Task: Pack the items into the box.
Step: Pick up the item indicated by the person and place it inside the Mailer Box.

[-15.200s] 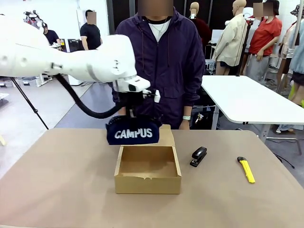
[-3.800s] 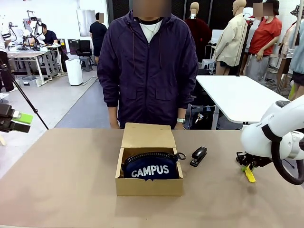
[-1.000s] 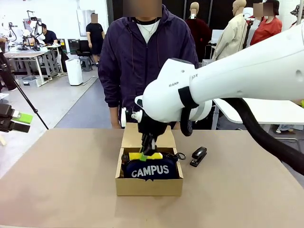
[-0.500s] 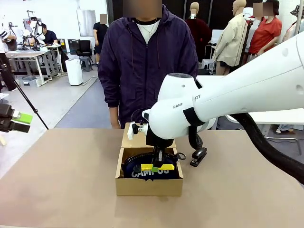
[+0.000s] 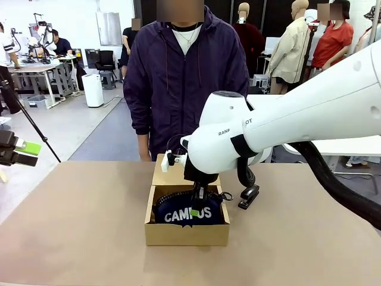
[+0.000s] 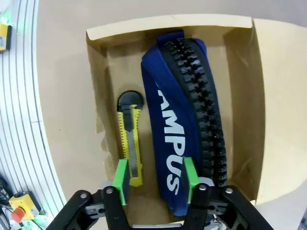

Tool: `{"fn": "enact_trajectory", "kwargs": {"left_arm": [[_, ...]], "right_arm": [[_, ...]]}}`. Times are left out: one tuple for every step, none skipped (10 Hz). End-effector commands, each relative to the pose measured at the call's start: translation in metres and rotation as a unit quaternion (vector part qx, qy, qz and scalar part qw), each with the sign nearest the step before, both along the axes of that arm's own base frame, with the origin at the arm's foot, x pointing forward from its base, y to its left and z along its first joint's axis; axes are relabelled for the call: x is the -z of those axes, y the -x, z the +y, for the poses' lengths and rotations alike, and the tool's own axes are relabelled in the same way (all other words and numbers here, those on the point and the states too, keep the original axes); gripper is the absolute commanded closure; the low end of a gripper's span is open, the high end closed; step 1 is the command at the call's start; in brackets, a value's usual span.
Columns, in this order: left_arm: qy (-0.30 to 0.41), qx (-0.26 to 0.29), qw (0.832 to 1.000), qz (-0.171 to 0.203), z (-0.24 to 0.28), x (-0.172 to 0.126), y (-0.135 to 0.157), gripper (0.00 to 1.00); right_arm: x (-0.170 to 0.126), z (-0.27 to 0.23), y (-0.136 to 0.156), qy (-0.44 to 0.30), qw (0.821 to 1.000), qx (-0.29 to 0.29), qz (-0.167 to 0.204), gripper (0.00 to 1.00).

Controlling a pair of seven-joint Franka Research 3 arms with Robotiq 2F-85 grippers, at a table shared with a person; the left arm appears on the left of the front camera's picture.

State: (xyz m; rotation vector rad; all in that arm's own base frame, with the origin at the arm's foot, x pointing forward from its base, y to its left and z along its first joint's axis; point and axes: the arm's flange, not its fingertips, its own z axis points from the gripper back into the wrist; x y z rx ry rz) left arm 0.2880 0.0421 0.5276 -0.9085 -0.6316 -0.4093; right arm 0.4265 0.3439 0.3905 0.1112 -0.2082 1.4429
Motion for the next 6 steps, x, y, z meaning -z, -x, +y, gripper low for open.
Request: {"fn": "enact_trajectory", "kwargs": {"left_arm": [[0.000, 0.005, 1.000, -0.006, 0.002, 0.000, 0.000, 0.00], [0.000, 0.005, 1.000, -0.006, 0.002, 0.000, 0.000, 0.00], [0.000, 0.005, 1.000, -0.006, 0.002, 0.000, 0.000, 0.00], [0.000, 0.005, 1.000, -0.006, 0.002, 0.000, 0.000, 0.00], [0.000, 0.005, 1.000, -0.006, 0.002, 0.000, 0.000, 0.00], [0.000, 0.005, 1.000, -0.006, 0.002, 0.000, 0.000, 0.00]], "right_arm": [[-0.006, -0.007, 0.001, -0.009, 1.000, 0.026, -0.003, 0.00], [-0.011, -0.015, 0.000, -0.018, 0.999, 0.028, 0.011, 0.00], [-0.027, -0.033, 0.002, -0.034, 0.998, 0.036, 0.032, 0.00], [-0.049, -0.062, 0.006, -0.051, 0.996, 0.052, 0.055, 0.00], [-0.074, -0.098, 0.015, -0.066, 0.992, 0.068, 0.086, 0.00], [-0.096, -0.139, 0.027, -0.076, 0.986, 0.100, 0.106, 0.00]]}}
